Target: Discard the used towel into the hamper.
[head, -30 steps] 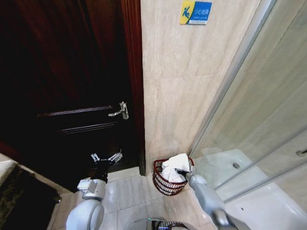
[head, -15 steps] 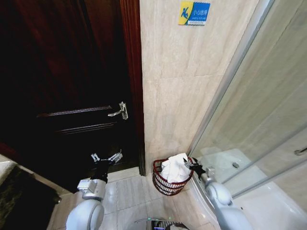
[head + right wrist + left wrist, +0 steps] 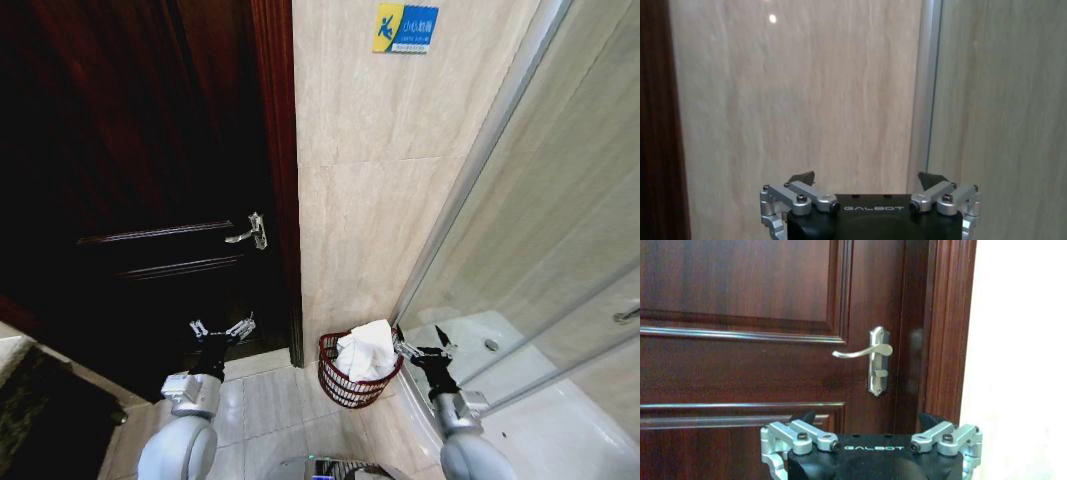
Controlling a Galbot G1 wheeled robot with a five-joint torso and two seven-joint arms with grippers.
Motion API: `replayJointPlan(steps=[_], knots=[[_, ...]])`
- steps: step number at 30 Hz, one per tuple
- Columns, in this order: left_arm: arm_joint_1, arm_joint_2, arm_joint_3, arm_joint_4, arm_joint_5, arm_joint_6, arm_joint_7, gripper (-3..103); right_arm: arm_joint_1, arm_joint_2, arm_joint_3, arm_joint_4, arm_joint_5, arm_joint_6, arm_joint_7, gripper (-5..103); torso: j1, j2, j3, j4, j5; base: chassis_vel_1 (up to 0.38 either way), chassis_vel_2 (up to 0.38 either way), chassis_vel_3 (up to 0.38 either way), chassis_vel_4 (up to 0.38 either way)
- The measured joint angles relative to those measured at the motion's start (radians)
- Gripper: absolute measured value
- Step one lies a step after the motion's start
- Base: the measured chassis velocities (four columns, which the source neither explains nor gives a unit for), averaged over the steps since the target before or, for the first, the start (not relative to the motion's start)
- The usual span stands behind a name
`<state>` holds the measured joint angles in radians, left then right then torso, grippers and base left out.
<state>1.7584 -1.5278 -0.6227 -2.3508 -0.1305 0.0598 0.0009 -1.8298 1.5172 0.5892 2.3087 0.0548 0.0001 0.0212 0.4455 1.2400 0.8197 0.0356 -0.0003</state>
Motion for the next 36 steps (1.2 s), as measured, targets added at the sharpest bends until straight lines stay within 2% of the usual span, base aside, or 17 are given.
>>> replayJointPlan(steps=[4,22,36], knots=[[0.000,0.000,0.000,0.000,0.000,0.000,0.000,100,-0.030,0.016,-0.007,0.030,-0.003,0.019,-0.008,100,0.000,0.000,0.000,0.0000,0.0002,0.000,0.000,0.000,0.000],[0.000,0.000,0.000,0.000,0.000,0.000,0.000,100,-0.022,0.014,-0.008,0.018,0.001,0.017,-0.014,100,0.000,0.000,0.000,0.0000,0.0003,0.000,0.000,0.000,0.000],[0.000,0.000,0.000,0.000,0.000,0.000,0.000,100,-0.020,0.013,-0.008,0.015,0.002,0.016,-0.015,100,0.000,0.000,0.000,0.0000,0.0003,0.074,0.063,0.071,0.072]])
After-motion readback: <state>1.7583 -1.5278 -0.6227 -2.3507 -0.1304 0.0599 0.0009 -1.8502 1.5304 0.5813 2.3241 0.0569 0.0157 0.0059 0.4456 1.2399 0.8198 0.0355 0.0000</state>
